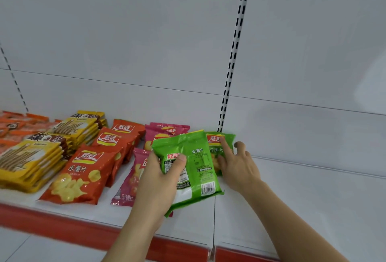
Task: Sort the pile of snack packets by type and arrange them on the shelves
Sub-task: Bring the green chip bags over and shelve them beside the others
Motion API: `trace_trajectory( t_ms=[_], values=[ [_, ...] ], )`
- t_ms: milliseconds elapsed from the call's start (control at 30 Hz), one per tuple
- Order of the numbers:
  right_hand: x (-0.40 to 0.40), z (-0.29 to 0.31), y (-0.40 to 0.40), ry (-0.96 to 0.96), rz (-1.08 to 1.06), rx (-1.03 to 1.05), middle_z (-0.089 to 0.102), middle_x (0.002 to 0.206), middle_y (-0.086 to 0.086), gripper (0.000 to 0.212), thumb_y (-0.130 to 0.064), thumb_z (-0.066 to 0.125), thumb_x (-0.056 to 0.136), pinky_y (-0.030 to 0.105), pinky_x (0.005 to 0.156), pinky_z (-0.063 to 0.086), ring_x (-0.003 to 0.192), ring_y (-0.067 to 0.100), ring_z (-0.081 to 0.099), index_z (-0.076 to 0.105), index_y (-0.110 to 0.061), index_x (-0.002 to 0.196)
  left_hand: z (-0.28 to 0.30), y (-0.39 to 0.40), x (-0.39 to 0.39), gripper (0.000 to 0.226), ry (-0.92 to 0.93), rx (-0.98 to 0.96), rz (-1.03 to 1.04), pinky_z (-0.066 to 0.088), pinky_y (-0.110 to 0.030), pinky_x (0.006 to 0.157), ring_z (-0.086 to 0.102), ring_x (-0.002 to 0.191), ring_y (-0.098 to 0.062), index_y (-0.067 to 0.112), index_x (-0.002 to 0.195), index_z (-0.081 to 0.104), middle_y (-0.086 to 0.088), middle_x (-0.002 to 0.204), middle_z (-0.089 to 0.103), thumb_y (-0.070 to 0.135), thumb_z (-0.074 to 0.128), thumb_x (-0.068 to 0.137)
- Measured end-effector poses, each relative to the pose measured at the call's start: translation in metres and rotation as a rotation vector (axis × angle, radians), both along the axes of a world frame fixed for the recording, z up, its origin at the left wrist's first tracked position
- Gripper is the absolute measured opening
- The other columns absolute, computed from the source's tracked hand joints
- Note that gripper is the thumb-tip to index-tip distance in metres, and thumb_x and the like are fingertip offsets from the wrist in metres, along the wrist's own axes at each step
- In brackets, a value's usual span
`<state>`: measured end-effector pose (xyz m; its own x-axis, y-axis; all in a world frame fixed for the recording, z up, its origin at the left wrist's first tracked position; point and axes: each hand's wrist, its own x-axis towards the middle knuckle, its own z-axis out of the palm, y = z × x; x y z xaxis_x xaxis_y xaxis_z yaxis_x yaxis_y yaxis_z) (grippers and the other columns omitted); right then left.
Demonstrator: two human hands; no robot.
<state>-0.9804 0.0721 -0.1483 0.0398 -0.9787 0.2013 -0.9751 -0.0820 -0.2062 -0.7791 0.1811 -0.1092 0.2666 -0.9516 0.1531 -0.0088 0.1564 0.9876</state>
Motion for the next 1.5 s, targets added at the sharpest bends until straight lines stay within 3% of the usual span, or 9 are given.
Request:
trace_trajectory(
  t_ms=[167, 367, 500, 600, 767, 933, 1100, 1300, 1500],
  values=[
    [-0.006, -0.004, -0.004, 0.044, -0.005, 0.052, 0.026, 0.149, 0.011, 0.061, -0.059, 0.018, 0.099, 0.048, 0.099, 0.046, 0.122, 0.039, 0.045, 0.014, -0.039, 0.156, -0.001, -0.002, -0.006, 0.018, -0.001, 0.005, -0.019, 0.052, -0.025, 0.073, 0.072, 0.085, 0.005, 0.034, 0.113, 0.063, 0.027, 0.096, 0.075, 0.029, 0.069, 0.097],
    [-0.007, 0.032, 0.031, -0.216, -0.047, -0.070, 0.027, 0.154, 0.009, 0.062, -0.056, 0.035, 0.101, 0.044, 0.099, 0.044, 0.124, 0.037, 0.050, 0.020, -0.033, 0.156, 0.001, -0.006, -0.012, 0.021, -0.037, -0.033, -0.023, 0.044, -0.003, 0.063, 0.065, 0.083, 0.017, 0.037, 0.112, 0.058, 0.026, 0.096, 0.073, 0.029, 0.070, 0.096],
    [0.002, 0.051, 0.083, -0.750, 0.007, -0.054, 0.072, 0.104, -0.001, 0.041, -0.053, 0.043, 0.099, 0.038, 0.086, 0.051, 0.093, 0.020, 0.064, 0.070, -0.024, 0.110, 0.001, -0.010, -0.021, 0.028, -0.108, -0.069, -0.043, 0.048, -0.013, 0.077, 0.063, 0.090, 0.018, 0.039, 0.116, 0.052, 0.029, 0.102, 0.071, 0.034, 0.070, 0.095],
    [0.010, 0.055, 0.112, -1.014, 0.102, 0.096, 0.076, 0.086, -0.002, 0.028, -0.045, 0.061, 0.095, 0.044, 0.081, 0.057, 0.084, 0.019, 0.070, 0.073, -0.020, 0.095, 0.002, -0.009, -0.035, 0.024, -0.187, -0.064, -0.081, 0.049, -0.006, 0.070, 0.062, 0.085, 0.021, 0.038, 0.118, 0.050, 0.022, 0.102, 0.070, 0.035, 0.064, 0.099],
    [0.002, 0.048, 0.121, -0.868, -0.095, -0.391, 0.066, 0.078, -0.016, 0.019, -0.034, 0.076, 0.084, 0.010, 0.062, 0.043, 0.077, -0.003, 0.060, 0.057, -0.036, 0.087, 0.004, -0.006, -0.053, 0.075, -0.327, -0.132, -0.032, 0.051, -0.009, 0.066, 0.059, 0.093, 0.019, 0.039, 0.152, 0.027, 0.020, 0.114, 0.059, 0.059, 0.061, 0.089],
    [0.015, 0.016, 0.126, -0.571, 0.198, -0.641, 0.060, 0.118, -0.017, 0.034, -0.025, 0.071, 0.083, 0.015, 0.086, 0.043, 0.104, 0.006, 0.055, 0.069, -0.025, 0.117, 0.009, 0.006, -0.080, 0.038, -0.209, -0.168, -0.237, 0.050, -0.010, 0.083, 0.065, 0.102, 0.011, 0.046, 0.127, 0.052, 0.024, 0.107, 0.070, 0.052, 0.063, 0.091],
    [0.004, 0.008, 0.129, -0.682, 0.266, -0.645, 0.062, 0.126, -0.013, 0.027, -0.034, 0.059, 0.095, 0.018, 0.096, 0.045, 0.119, 0.012, 0.057, 0.074, -0.024, 0.115, 0.008, -0.008, -0.065, 0.022, 0.192, 0.044, -0.156, 0.056, -0.046, 0.099, 0.073, 0.104, -0.010, 0.035, 0.119, 0.070, 0.012, 0.108, 0.078, 0.041, 0.061, 0.100],
    [-0.007, 0.029, 0.133, -0.877, 0.219, -0.223, 0.063, 0.120, -0.027, 0.064, -0.040, 0.069, 0.088, 0.004, 0.082, 0.045, 0.109, -0.008, 0.059, 0.034, -0.054, 0.140, 0.027, -0.002, -0.062, 0.037, 0.411, 0.200, -0.305, 0.059, -0.047, 0.089, 0.078, 0.095, -0.026, 0.018, 0.114, 0.074, -0.008, 0.102, 0.080, 0.046, 0.056, 0.099],
    [-0.010, 0.009, 0.137, -0.850, 0.257, -0.149, 0.063, 0.125, -0.025, 0.084, -0.029, 0.074, 0.089, 0.017, 0.089, 0.052, 0.111, -0.001, 0.063, 0.023, -0.069, 0.142, 0.020, -0.003, -0.062, 0.042, 0.071, 0.215, -0.186, 0.062, -0.041, 0.077, 0.078, 0.080, -0.017, 0.024, 0.110, 0.070, 0.001, 0.093, 0.080, 0.058, 0.049, 0.099]
  ],
)
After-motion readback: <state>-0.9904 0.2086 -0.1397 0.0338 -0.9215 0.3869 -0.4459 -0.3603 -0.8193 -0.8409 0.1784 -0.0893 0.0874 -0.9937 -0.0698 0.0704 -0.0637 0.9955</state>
